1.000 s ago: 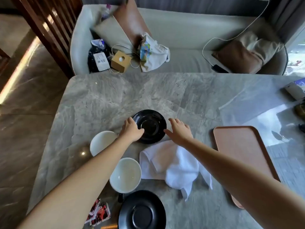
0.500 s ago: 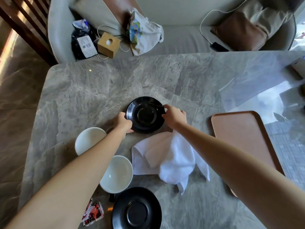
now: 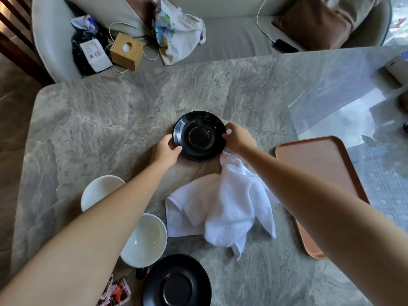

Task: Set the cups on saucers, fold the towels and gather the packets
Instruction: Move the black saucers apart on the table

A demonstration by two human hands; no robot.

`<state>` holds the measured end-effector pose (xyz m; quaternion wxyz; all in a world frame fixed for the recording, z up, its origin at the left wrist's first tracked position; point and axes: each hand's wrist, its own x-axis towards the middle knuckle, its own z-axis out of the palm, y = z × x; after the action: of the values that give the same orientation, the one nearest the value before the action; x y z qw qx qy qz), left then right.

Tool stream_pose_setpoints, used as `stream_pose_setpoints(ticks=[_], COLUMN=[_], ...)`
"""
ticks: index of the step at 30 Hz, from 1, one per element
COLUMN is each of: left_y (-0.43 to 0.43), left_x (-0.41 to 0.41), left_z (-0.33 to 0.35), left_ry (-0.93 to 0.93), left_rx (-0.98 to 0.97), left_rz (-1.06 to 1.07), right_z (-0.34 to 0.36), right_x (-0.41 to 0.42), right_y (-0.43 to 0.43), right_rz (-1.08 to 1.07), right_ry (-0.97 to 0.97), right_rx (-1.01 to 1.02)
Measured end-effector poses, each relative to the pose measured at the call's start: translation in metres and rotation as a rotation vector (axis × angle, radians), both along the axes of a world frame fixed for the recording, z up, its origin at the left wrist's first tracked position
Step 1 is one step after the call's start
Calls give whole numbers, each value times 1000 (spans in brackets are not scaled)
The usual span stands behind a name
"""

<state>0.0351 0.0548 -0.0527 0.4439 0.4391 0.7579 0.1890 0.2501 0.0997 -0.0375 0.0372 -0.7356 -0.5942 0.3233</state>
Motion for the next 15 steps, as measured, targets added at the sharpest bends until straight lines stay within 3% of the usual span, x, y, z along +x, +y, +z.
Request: stream_pose_setpoints(ticks=[10,15], left_y=[10,6], left_x=[15,17], left_z=[-6,-1], left_ry=[-25,-158], left_rx=[4,-23], left_rz=[83,201], right_z=[-7,-7], right_x=[1,0], right_y=[5,9], right_rz=[-25,-44], right_ry=[-59,-41], right_rx=[41,19])
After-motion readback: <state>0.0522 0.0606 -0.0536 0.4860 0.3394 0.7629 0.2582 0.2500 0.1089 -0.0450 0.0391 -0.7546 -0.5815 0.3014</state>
